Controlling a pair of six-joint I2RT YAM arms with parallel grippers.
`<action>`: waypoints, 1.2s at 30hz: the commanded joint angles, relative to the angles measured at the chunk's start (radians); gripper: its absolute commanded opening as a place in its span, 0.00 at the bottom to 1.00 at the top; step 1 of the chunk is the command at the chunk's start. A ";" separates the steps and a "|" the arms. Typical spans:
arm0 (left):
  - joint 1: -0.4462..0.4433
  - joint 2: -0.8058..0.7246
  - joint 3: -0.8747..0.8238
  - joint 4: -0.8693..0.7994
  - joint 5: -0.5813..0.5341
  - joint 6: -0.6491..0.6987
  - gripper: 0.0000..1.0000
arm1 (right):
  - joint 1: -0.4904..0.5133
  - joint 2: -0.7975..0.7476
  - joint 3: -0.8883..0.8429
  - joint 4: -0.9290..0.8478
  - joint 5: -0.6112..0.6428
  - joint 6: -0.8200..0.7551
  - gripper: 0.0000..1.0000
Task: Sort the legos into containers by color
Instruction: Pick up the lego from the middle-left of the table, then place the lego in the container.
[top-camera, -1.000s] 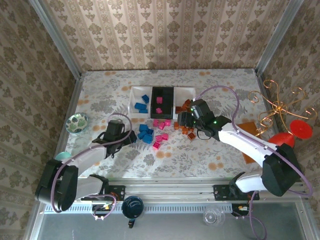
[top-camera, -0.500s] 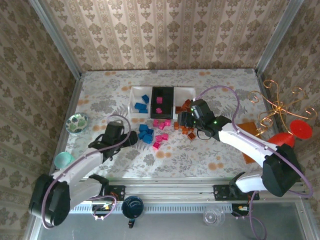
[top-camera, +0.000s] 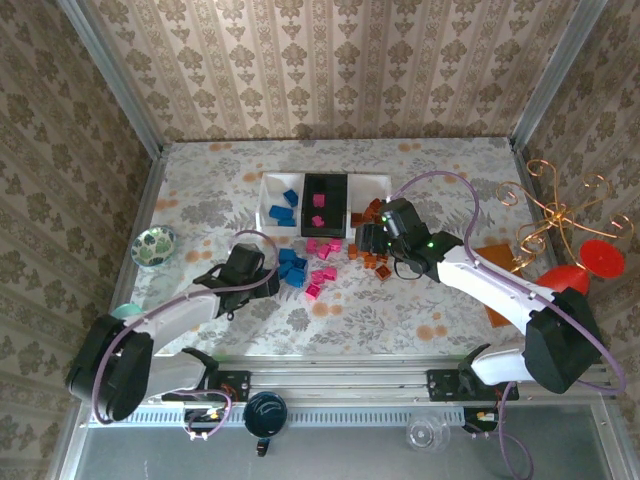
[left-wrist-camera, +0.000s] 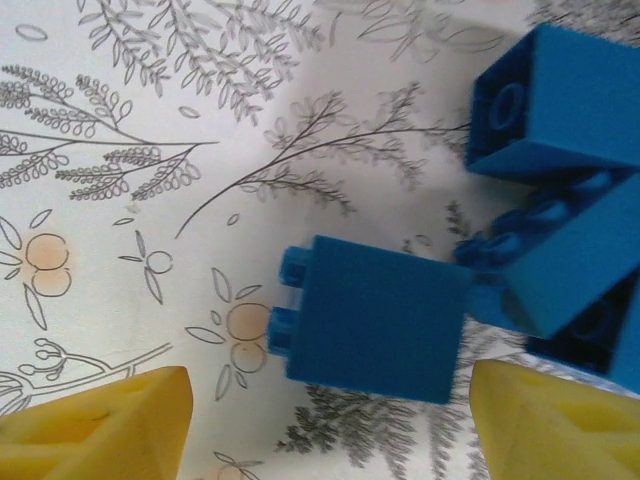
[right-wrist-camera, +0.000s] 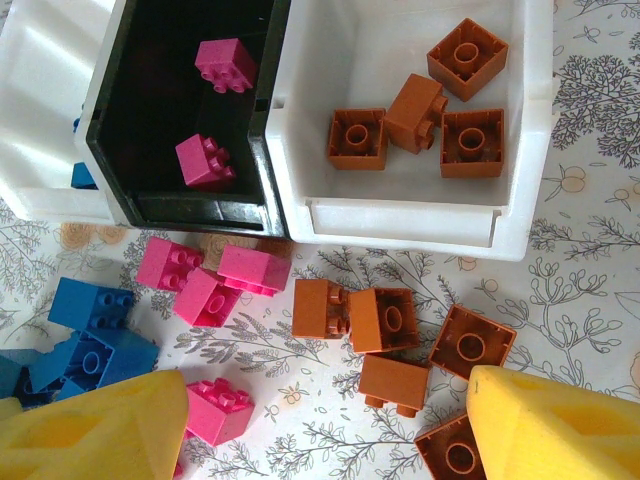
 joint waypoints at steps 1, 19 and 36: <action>0.021 0.036 0.024 0.037 -0.006 0.033 0.74 | 0.007 -0.003 0.021 -0.025 0.028 0.012 0.75; 0.057 0.010 0.087 0.056 0.053 0.040 0.41 | 0.007 -0.010 0.013 -0.023 0.032 0.007 0.76; 0.108 0.517 0.705 0.059 0.021 0.128 0.44 | 0.008 -0.024 -0.030 -0.015 -0.001 0.014 0.76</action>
